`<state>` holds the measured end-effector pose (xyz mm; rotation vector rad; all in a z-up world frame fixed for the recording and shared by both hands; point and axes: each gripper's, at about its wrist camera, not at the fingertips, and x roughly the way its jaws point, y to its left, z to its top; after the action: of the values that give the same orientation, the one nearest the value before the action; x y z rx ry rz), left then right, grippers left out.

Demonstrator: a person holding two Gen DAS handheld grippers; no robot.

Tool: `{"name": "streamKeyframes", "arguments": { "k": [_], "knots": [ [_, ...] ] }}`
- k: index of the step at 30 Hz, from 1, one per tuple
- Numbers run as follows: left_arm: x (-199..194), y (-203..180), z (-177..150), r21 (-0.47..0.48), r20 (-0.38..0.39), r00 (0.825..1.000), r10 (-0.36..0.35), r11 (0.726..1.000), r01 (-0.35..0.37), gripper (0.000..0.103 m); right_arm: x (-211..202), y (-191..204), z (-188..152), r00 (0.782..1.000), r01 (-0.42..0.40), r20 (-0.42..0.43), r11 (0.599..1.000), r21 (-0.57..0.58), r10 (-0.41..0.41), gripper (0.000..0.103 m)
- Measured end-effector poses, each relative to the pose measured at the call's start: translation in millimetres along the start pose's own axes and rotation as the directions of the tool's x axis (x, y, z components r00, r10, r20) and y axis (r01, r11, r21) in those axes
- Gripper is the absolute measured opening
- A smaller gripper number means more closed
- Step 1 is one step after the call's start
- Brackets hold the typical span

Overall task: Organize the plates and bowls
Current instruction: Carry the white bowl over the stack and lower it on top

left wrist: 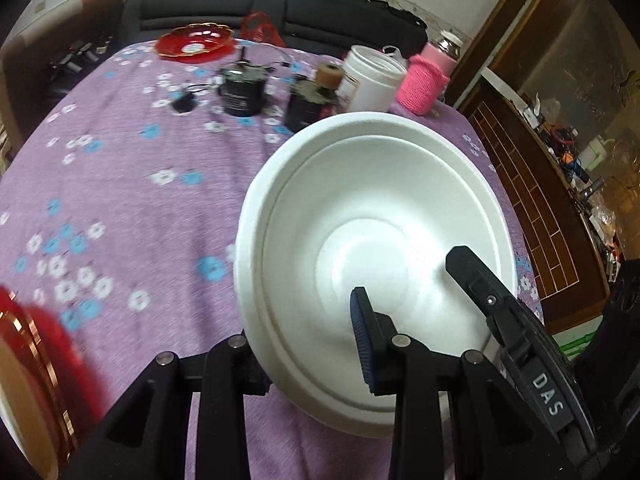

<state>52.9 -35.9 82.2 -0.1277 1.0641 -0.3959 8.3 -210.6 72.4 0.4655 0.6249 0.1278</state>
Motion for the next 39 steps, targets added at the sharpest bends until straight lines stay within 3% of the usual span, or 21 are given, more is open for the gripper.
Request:
{"name": "streamKeyframes", "arguments": {
  "k": [13,20,30,35,39],
  "knots": [
    [-87.4,25.0,-40.6,0.044,0.169,0.985,0.037,0.998,-0.045,0.031,-26.8,58.1,-30.4,0.997,-0.072,-0.025,0.997,-0.015,0.072,0.02],
    [-134.3,55.5,-62.4,0.006,0.224,0.973,0.048,0.999,-0.051,0.031,-49.9,111.3,-40.0,0.995,-0.096,-0.024,0.991,-0.091,0.094,0.02],
    [-210.4,126.7,-88.9,-0.09,0.345,0.926,0.153,0.987,-0.13,0.031,-51.9,212.9,-60.6,0.982,-0.189,-0.059,0.954,-0.231,0.18,0.021],
    [-221.6,164.3,-102.4,-0.158,0.347,0.917,0.199,0.976,-0.152,0.031,-36.0,252.3,-78.4,0.974,-0.222,-0.112,0.936,-0.273,0.198,0.022],
    [-214.2,198.6,-115.8,-0.213,0.301,0.927,0.222,0.964,-0.162,0.031,-15.6,275.9,-98.1,0.969,-0.227,-0.168,0.925,-0.304,0.183,0.022]
  ]
}}
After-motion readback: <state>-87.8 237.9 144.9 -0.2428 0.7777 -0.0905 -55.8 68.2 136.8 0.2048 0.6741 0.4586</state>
